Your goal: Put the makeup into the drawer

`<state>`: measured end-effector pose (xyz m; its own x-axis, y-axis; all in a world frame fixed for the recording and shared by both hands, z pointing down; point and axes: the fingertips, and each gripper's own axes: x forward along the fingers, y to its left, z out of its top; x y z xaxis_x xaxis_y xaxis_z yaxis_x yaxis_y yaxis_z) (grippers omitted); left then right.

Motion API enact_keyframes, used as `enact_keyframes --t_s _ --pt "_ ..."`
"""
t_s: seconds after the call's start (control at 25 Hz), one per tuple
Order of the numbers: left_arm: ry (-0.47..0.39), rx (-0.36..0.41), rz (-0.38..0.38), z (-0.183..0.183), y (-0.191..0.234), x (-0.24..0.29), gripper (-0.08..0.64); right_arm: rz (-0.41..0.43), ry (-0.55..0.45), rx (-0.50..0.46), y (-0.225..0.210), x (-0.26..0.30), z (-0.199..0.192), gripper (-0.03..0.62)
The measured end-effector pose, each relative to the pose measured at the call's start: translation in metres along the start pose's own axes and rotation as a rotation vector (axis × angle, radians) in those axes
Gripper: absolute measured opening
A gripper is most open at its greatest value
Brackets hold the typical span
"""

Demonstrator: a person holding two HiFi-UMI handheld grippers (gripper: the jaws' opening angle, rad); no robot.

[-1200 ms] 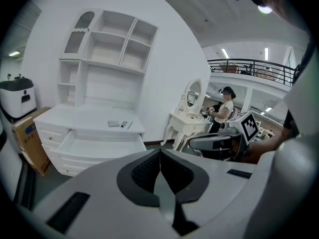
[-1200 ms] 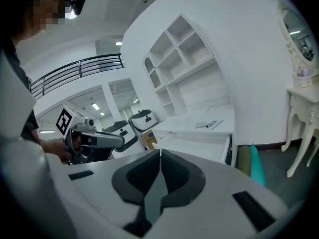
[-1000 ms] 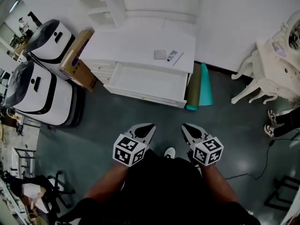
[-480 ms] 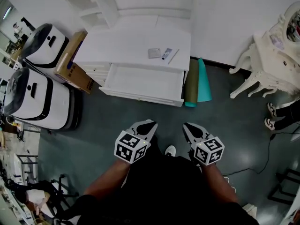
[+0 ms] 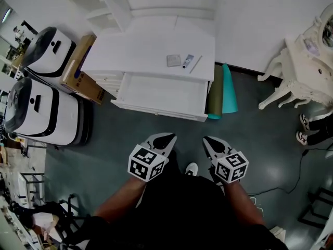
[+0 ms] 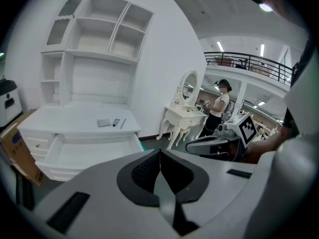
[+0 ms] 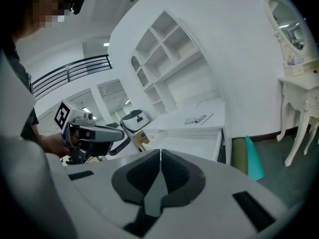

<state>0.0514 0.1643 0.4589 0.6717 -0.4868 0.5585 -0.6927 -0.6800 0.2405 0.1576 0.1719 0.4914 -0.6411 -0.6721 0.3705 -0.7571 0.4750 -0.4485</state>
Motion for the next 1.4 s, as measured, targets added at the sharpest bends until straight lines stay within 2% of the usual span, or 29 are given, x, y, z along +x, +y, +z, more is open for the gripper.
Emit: enact_keyframes --t_s 0.2,0.6,0.88,1.4 --pt "0.012 -0.027 0.016 0.001 0.031 0.003 0.011 0.011 0.012 -0.003 -0.002 0.030 0.013 0.028" --pt "-0.003 -0.019 0.002 0.045 0.104 0.026 0.011 -0.027 0.019 -0.010 -0.020 0.090 0.058 0.028" --pt "0.002 -0.005 -0.030 0.072 0.155 0.043 0.011 -0.085 0.005 -0.003 -0.035 0.133 0.091 0.028" --pt "0.035 0.080 -0.084 0.093 0.248 0.058 0.011 -0.232 0.016 0.028 -0.058 0.213 0.115 0.028"
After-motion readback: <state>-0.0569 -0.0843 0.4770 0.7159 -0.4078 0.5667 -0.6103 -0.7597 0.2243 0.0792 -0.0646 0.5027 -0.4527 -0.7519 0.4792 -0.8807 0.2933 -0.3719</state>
